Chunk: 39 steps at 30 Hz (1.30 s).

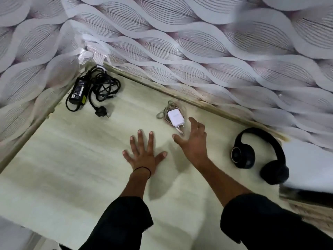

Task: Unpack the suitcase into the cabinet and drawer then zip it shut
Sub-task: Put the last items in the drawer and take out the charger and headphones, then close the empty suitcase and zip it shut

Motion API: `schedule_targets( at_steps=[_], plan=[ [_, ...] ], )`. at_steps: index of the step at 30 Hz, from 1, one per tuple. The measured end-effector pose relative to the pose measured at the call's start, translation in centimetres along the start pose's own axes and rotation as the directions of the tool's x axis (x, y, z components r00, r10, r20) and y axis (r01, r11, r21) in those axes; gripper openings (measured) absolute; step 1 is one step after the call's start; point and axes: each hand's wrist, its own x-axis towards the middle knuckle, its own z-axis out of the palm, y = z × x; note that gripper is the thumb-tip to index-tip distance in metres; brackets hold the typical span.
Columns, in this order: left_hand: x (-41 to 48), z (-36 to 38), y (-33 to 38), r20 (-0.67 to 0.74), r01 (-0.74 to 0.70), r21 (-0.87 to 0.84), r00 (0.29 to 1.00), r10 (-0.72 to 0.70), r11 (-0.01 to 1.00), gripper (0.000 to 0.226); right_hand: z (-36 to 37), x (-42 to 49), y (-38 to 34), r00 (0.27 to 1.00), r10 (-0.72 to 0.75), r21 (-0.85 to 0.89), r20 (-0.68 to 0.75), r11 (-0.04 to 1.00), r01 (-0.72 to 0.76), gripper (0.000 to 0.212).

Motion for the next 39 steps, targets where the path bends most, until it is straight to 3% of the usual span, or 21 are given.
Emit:
schedule_targets(
  at_steps=[7, 10, 13, 15, 18, 20, 25, 31, 36, 39],
  plan=[
    [-1.3, -0.8, 0.0, 0.027, 0.009, -0.015, 1.0, -0.009, 1.0, 0.09, -5.2, -14.3, 7.1, 0.998, 0.042, 0.255, 0.042, 0.965, -0.051, 0.05],
    [-3.4, -1.2, 1.6, -0.079, 0.031, -0.173, 0.996, -0.046, 0.984, 0.08, -9.2, -19.6, 10.3, 0.999, 0.045, 0.333, 0.031, 0.941, -0.052, 0.041],
    [-9.5, 1.0, 6.4, -0.369, -0.16, -0.378, 0.929, 0.01, 0.912, 0.061, -14.2, -24.6, 14.4, 0.993, 0.103, 0.381, -0.062, 0.922, -0.072, 0.033],
    [-15.2, 4.3, 10.8, -0.446, -0.353, -0.479, 0.886, 0.123, 0.804, 0.044, -17.3, -28.2, 17.9, 0.972, 0.177, 0.394, -0.157, 0.913, -0.103, 0.027],
    [-25.4, 11.5, 17.4, -0.237, -0.424, -0.6, 0.904, 0.355, 0.679, 0.023, -21.3, -34.9, 23.8, 0.913, 0.292, 0.436, -0.285, 0.888, -0.148, 0.022],
    [-33.4, 17.1, 21.4, -0.034, -0.435, -0.651, 0.835, 0.549, 0.622, 0.017, -23.8, -41.0, 28.4, 0.852, 0.368, 0.474, -0.372, 0.864, -0.167, 0.02],
    [-51.9, 29.1, 28.9, 0.273, -0.573, -0.622, 0.48, 0.834, 0.533, 0.023, -28.9, -58.7, 39.1, 0.631, 0.561, 0.582, -0.536, 0.787, -0.205, 0.017],
    [-69.4, 41.1, 34.7, 0.558, -0.689, -0.553, 0.111, 0.822, 0.469, 0.021, -31.5, -80.9, 48.7, 0.122, 0.824, 0.8, -0.553, 0.566, -0.201, 0.018],
    [-80.5, 49.6, 39.1, 0.663, -0.752, -0.536, -0.094, 0.743, 0.384, 0.021, -32.7, -92.3, 54.3, -0.18, 0.869, 0.888, -0.461, 0.45, -0.098, 0.017],
    [-86.1, 54.7, 42.3, 0.699, -0.781, -0.532, -0.187, 0.69, 0.328, 0.022, -34.4, -96.6, 58.2, -0.264, 0.872, 0.909, -0.412, 0.415, -0.046, 0.016]
  ],
)
